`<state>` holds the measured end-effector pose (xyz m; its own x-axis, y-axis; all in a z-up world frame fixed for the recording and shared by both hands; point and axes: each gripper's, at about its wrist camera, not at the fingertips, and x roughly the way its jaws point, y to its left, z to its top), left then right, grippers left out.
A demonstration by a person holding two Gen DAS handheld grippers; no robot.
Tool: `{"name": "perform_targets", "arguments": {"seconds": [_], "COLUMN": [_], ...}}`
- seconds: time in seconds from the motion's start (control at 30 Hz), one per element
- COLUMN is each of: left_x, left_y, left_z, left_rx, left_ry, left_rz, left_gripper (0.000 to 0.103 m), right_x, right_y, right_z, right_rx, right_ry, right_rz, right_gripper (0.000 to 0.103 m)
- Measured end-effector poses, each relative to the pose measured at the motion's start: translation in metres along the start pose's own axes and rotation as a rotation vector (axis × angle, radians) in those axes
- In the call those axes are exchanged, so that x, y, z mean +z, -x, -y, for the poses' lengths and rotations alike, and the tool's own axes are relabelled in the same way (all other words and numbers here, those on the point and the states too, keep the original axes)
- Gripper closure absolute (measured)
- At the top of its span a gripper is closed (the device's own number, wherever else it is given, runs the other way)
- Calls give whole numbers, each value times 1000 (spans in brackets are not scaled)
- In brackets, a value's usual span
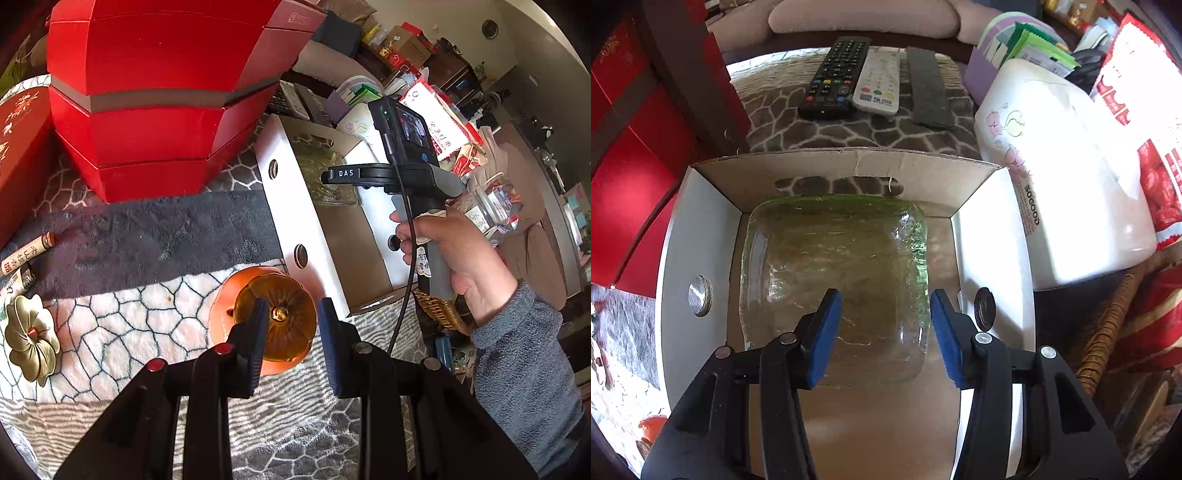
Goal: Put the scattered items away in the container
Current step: 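Withdraw the right gripper from the box toward the clear glass bowl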
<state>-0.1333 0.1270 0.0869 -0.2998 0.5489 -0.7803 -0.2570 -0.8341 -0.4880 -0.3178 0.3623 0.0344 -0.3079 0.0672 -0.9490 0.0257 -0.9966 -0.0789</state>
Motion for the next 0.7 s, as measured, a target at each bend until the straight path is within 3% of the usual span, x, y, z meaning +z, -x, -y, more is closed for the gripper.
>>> {"name": "perform_targets", "arguments": {"seconds": [0.3,0.7], "left_x": [3,6], "left_y": [4,8], "left_z": [-6,-18], "left_rx": [-7,-1], "left_ry": [7,32], "left_rz": [9,20], "left_gripper": [75,75], "right_x": [-1,-2], "right_y": [3,4], "right_z": [2,-4], "right_rx": [5,9], "right_ry": [-11,19], "right_rz": [0,14], "right_gripper": [63,63]}}
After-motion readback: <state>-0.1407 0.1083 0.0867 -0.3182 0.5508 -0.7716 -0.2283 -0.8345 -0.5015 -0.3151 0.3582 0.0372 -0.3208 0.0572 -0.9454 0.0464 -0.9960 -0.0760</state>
